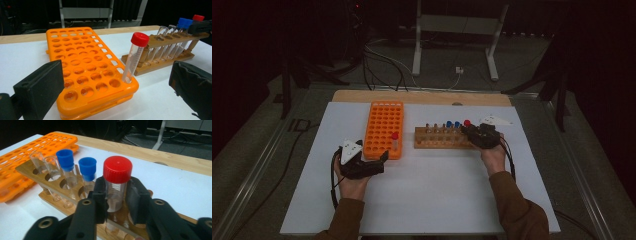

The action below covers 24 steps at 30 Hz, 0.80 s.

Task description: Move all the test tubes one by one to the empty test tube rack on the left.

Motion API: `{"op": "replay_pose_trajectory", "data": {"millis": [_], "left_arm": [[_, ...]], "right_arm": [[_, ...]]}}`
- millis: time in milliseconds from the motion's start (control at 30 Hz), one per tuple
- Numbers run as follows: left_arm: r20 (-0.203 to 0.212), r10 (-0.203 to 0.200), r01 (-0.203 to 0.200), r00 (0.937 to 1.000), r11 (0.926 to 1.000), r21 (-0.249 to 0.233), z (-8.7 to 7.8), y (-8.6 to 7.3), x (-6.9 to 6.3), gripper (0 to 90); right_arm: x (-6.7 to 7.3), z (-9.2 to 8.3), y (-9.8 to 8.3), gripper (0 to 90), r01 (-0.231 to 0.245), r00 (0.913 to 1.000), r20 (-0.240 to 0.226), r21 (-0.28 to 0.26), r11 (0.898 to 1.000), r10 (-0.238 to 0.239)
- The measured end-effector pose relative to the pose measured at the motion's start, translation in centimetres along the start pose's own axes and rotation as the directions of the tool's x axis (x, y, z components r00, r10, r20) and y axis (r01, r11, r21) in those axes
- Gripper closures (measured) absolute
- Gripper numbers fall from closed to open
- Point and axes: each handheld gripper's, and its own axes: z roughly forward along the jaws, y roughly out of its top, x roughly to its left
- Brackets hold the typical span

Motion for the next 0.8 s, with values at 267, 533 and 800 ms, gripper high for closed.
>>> {"op": "replay_pose_trajectory", "data": {"millis": [267,533,800], "left_arm": [[-0.005,0.007,-0.007,1.0000,1.0000,0.005,0.1,-0.1,-0.1,0.5],[-0.006,0.014,-0.014,0.9999,0.9998,0.015,0.3,-0.3,-0.1,0.5],[-0.002,0.009,-0.009,1.0000,1.0000,0.002,0.4,-0.3,-0.3,0.5]], "right_arm": [[0.4,-0.4,0.3,74.7,0.033,0.9994,0.009,-0.020,0.999,-0.033],[0.6,-1.6,1.1,74.9,0.059,0.9981,0.019,-0.065,0.996,-0.058],[1.0,-3.1,3.1,75.0,0.089,0.9959,0.024,-0.100,0.991,-0.087]]}}
